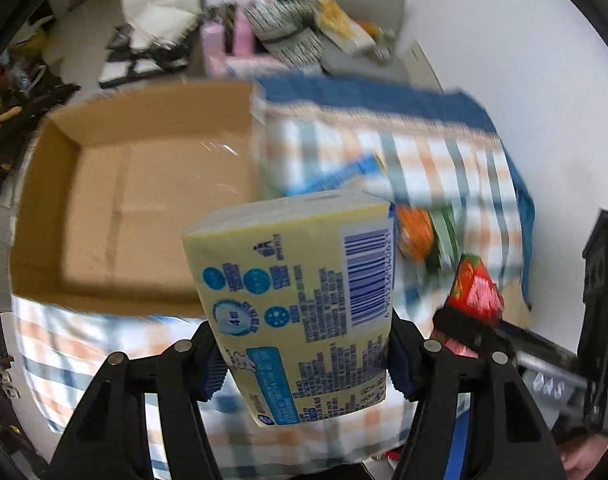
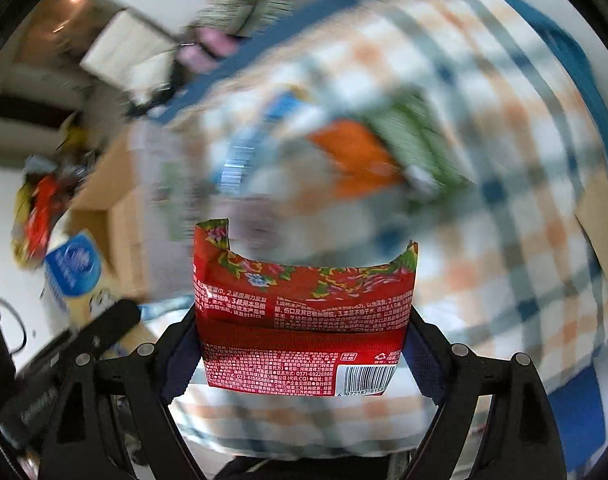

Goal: Organize soft objects
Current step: 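Carry both items over the box and release them inside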

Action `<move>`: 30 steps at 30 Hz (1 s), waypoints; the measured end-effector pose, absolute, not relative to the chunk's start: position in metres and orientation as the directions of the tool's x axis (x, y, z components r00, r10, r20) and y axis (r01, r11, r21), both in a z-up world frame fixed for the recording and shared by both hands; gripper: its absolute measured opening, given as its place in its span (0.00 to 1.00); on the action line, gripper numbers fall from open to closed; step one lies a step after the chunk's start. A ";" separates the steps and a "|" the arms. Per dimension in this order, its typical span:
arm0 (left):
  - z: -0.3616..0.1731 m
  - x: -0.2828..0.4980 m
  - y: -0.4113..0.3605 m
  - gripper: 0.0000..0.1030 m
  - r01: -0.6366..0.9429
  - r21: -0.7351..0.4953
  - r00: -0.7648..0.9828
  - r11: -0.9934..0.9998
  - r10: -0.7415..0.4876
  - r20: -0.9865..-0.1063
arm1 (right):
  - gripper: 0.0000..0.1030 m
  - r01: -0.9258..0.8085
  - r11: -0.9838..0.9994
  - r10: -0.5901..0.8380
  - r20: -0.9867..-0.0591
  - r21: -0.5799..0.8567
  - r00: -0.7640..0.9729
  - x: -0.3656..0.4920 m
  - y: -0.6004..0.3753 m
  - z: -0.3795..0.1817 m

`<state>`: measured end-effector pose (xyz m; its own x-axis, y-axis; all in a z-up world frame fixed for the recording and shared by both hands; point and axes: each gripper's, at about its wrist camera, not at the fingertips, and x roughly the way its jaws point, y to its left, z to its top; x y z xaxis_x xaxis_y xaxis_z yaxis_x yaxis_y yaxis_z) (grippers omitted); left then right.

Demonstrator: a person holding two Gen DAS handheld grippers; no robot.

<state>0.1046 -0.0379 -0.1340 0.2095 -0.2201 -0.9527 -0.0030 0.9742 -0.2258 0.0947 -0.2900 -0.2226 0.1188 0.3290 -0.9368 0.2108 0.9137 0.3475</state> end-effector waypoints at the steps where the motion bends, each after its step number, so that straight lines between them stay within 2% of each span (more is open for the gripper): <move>1: -0.128 0.110 -0.021 0.60 -0.016 -0.224 0.226 0.974 -0.215 -0.950 | 0.86 0.173 0.917 0.341 -0.931 0.360 0.132 0.106 -0.274 -0.204; 6: -0.119 0.144 0.047 0.60 -0.075 -0.209 0.278 0.975 -0.180 -0.944 | 0.86 0.043 0.923 0.371 -0.915 0.381 0.157 0.142 -0.185 -0.159; 11: -0.143 0.192 0.109 0.60 -0.136 -0.246 0.233 0.960 -0.210 -0.949 | 0.86 -0.032 0.934 0.357 -0.919 0.357 0.167 0.184 -0.100 -0.152; 20: -0.231 0.275 0.167 0.60 -0.228 -0.346 0.016 0.910 -0.352 -0.936 | 0.86 -0.049 0.952 0.306 -0.947 0.303 0.101 0.257 -0.009 -0.200; 30: -0.293 0.310 0.161 0.61 -0.211 -0.388 -0.146 0.897 -0.421 -0.895 | 0.87 -0.059 0.981 0.190 -0.980 0.187 0.057 0.296 0.016 -0.258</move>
